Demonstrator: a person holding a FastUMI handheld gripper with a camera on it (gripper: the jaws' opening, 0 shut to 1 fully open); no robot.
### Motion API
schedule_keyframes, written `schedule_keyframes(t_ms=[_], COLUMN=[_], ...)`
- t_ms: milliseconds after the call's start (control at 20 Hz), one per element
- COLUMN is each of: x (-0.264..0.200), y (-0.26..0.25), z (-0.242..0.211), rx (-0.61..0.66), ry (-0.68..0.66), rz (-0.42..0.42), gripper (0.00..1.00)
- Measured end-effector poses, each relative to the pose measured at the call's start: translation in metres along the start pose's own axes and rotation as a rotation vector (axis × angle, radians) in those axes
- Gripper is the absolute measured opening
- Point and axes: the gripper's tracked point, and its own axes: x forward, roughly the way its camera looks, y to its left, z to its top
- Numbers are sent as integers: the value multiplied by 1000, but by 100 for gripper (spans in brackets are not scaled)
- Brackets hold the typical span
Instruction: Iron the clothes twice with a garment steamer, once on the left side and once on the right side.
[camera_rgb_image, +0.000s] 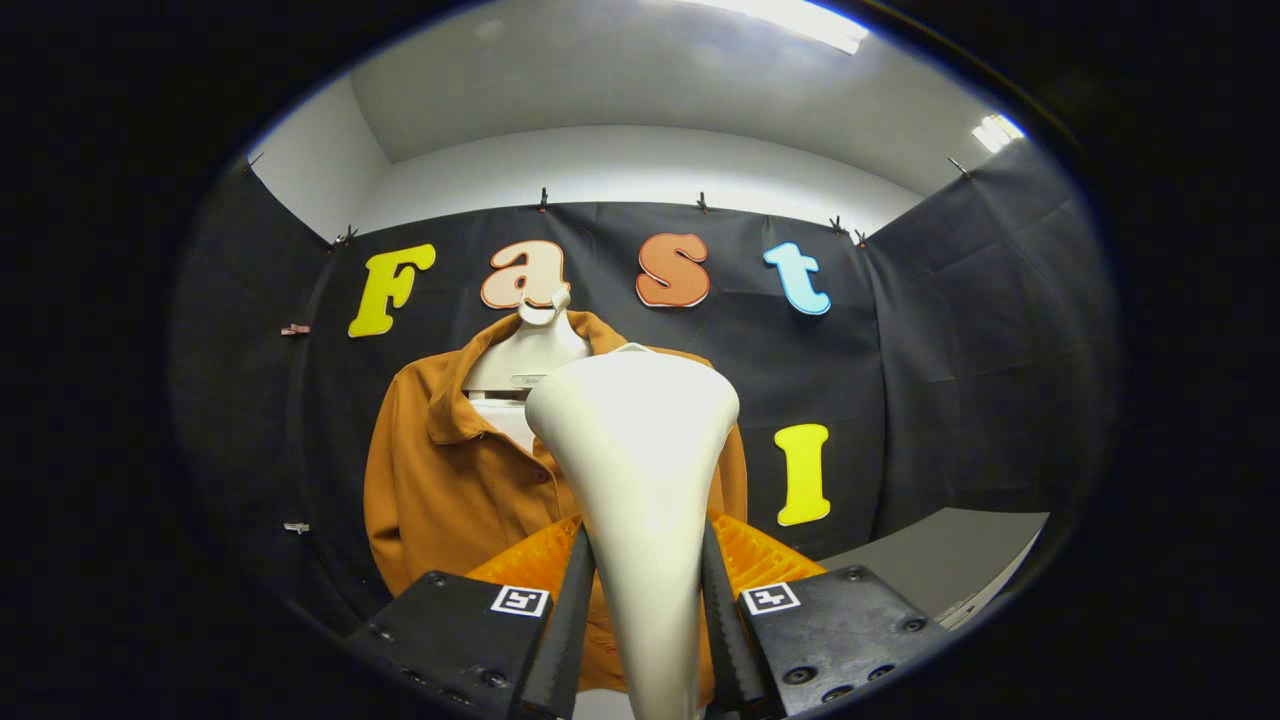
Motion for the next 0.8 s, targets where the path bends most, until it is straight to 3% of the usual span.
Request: schedule_keyframes(t_ms=[800], x=[3], y=[-2], z=[-7], rx=[13], ry=[18], rz=[-13], gripper=[55])
